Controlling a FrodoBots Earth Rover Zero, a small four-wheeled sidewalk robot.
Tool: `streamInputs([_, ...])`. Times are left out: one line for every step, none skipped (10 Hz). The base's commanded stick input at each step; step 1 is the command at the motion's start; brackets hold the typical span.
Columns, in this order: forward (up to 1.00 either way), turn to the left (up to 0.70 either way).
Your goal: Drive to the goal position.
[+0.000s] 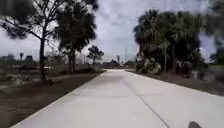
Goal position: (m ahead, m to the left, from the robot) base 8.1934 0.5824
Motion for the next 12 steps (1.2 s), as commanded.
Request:
streamInputs([1.0,0.0])
streamInputs([1.0,0.0])
streamInputs([1.0,0.0])
streamInputs([1.0,0.0])
streamInputs([1.0,0.0])
streamInputs([1.0,0.0])
streamInputs([1.0,0.0])
streamInputs([1.0,0.0])
streamInputs([1.0,-0.27])
streamInputs([1.0,-0.4])
streamInputs([1.0,-0.4])
streamInputs([1.0,-0.4])
